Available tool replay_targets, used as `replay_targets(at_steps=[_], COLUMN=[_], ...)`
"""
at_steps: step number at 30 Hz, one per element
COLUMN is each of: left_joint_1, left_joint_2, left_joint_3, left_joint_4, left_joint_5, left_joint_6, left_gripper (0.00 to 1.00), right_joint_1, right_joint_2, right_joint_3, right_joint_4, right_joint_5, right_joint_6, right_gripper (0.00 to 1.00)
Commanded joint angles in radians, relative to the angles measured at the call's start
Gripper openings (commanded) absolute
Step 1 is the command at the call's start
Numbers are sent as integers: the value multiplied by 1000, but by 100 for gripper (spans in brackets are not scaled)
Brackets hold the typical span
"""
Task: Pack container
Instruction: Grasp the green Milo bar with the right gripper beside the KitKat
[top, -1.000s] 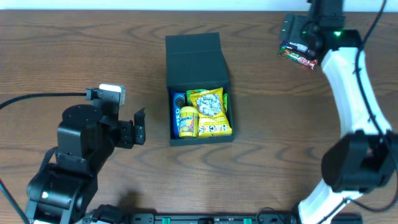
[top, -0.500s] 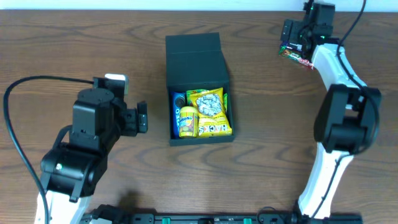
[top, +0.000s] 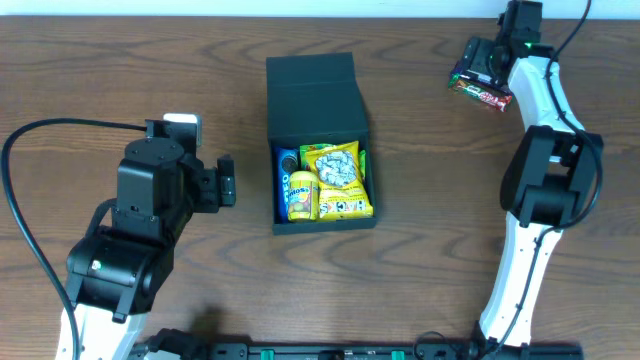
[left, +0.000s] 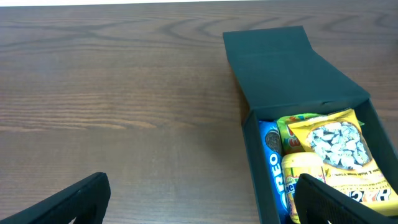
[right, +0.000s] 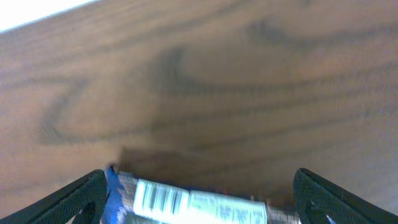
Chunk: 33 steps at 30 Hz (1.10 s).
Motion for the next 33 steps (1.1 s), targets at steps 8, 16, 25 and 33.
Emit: replay_targets(at_steps=[8,16,25,33], left_joint_1=[4,4,4,4], left_joint_2=[0,0,0,0], left_joint_3=[15,15,15,15], left_joint_4=[6,6,7,7], left_joint_5=[-18,-18,-18,-18], left_joint_6=[-7,-7,-7,-7], left_gripper=[95,95,95,95], right_joint_1=[-5,-3,8,-5], right_joint_2=[11,8,-60,-51], right_joint_3=[14,17,18,16], right_joint_4=[-116,-231,-223,-209], right_joint_5=[10,10,106,64], right_joint_6=[2,1,-111,-299], right_gripper=[93,91,87,78])
